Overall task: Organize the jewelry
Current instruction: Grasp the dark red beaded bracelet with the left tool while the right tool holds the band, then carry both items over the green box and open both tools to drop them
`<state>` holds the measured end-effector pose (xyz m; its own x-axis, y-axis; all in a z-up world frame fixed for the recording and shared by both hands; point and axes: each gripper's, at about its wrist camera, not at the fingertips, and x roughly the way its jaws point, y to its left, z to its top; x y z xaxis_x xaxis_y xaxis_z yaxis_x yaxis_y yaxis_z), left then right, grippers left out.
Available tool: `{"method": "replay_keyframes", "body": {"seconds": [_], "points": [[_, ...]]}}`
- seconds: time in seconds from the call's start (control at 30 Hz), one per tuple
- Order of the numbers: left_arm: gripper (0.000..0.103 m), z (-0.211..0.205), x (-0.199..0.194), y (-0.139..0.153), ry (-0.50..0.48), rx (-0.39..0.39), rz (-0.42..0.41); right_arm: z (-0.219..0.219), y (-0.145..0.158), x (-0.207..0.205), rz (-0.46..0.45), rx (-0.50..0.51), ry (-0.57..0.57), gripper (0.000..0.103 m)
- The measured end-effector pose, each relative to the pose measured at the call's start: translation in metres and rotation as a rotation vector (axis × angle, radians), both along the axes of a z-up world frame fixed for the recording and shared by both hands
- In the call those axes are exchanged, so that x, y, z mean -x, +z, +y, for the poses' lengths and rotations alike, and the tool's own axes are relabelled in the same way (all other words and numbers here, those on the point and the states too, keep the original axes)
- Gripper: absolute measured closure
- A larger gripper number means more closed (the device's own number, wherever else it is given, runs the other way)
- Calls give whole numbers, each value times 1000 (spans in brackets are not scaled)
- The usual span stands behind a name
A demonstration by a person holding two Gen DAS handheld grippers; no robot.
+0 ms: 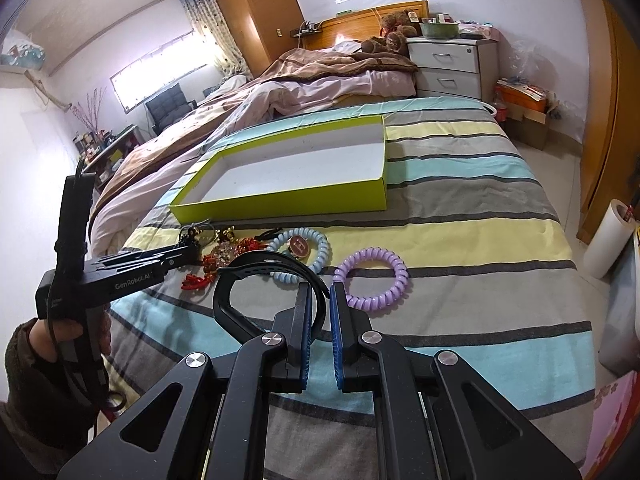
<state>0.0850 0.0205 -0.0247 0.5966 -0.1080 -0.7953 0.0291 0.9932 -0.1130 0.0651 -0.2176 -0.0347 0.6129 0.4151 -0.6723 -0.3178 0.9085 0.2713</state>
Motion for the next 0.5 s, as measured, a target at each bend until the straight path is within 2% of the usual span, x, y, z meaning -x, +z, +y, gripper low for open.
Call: {"method": "replay_keyframes", "body": {"seconds": [0.27,0.5], "points": [[76,10,12,9,14,19,-22,1,3,0,-13,-2,-5,94],[76,16,25,29,18,34,-61,3,11,0,-30,-12,-16,94]]}}
